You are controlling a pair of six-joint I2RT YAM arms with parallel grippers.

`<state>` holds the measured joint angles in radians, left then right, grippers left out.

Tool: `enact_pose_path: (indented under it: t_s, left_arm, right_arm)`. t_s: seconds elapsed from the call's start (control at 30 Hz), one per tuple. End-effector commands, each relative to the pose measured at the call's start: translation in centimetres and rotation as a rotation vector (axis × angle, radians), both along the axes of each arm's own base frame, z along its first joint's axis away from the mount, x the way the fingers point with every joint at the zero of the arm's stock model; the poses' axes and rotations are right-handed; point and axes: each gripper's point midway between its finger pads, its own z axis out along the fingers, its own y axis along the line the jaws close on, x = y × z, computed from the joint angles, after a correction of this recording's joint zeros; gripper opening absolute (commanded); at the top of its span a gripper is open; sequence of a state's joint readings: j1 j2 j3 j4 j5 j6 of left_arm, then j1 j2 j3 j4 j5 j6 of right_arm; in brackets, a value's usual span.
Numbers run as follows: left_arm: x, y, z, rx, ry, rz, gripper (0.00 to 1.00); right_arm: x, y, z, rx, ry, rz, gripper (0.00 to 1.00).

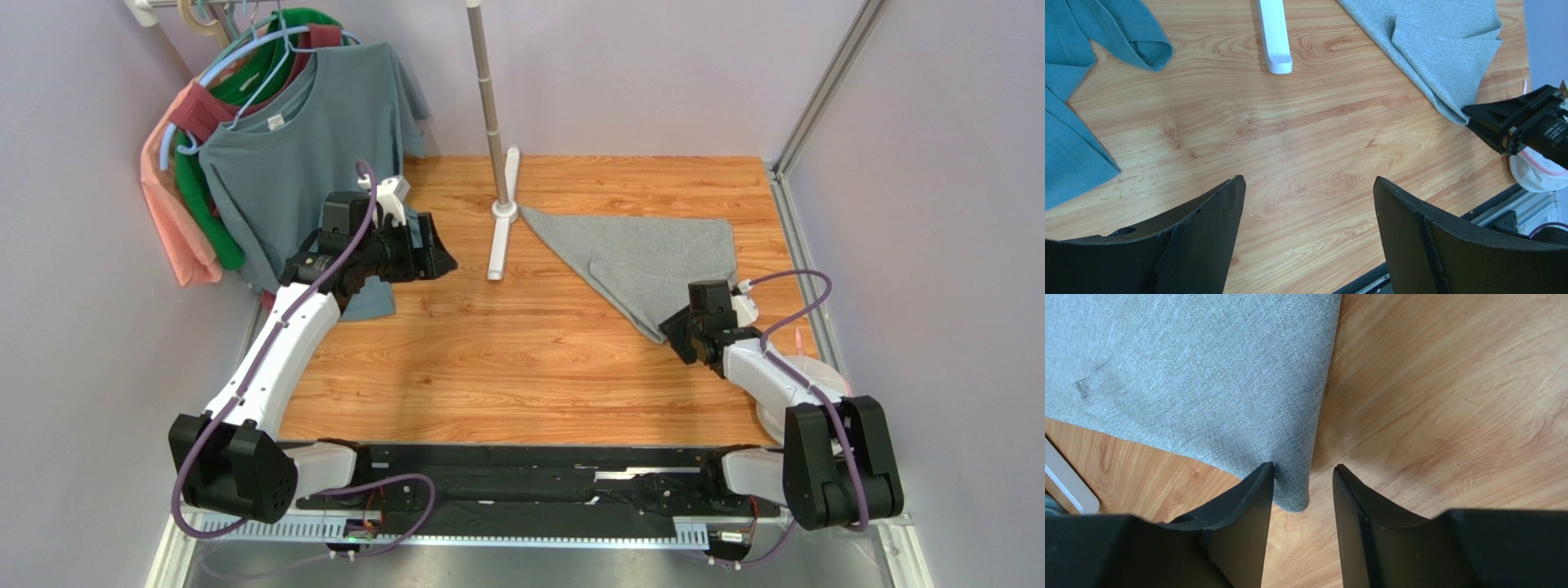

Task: Fold the napkin, place the utensils inside, and roll it up
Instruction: Fold the napkin

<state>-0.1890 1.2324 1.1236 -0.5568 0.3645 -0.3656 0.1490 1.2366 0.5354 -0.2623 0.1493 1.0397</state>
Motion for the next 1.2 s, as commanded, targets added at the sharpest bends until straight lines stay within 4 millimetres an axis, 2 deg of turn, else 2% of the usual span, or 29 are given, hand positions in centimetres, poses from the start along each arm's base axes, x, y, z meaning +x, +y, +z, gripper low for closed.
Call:
enact_pose_path:
  t_s: [0.0,0.37,0.63,0.73,0.83,0.97,1.07,1.13,1.17]
  left_arm:
    - [0.5,-0.3,0.6,-0.022,-0.023,-0.004,0.86]
    - [0.4,-0.5,0.6,-0.029,-0.022,-0.013,0.85]
    - [0.4,-0.5,0.4,-0.031,-0.015,-0.017,0.86]
    - [0.5,-0.5,0.5,-0.032,-0.017,-0.016,0.85]
    - [0.5,-0.6,0.4,-0.034,-0.015,-0.018,0.85]
    - [0.4,-0.7,0.4,-0.040,-0.013,-0.022,0.85]
    - [0.5,-0.7,0.3,-0.042,-0.009,-0.022,0.85]
    - [0.5,-0.8,0.2,-0.043,-0.003,-0.023,0.85]
    - [0.5,-0.8,0.1,-0.044,-0.001,-0.023,0.85]
  right_arm:
    - [1.0,-0.7,0.0,-0.022,-0.034,-0.033,0.40]
    - [1.0,-1.1,-1.3,-0.046,-0.017,-0.044,0.31]
    - [1.1,-1.4,-1.2,-0.072,-0.018,-0.038,0.31]
    - [0.9,-1.3,-0.9,-0.071,-0.018,-0.024,0.36]
    - [0.7,-1.1,0.3,-0.069,-0.036,-0.001,0.45]
    - [0.5,-1.2,3.6,-0.102,-0.091,0.034,0.51]
    - [1.0,-0.9,7.4,-0.159,-0.189,0.089,0.52]
    - [1.7,0.1,9.7,-0.224,-0.266,0.205,0.52]
    - [2.8,1.1,11.7,-0.239,-0.332,0.268,0.52]
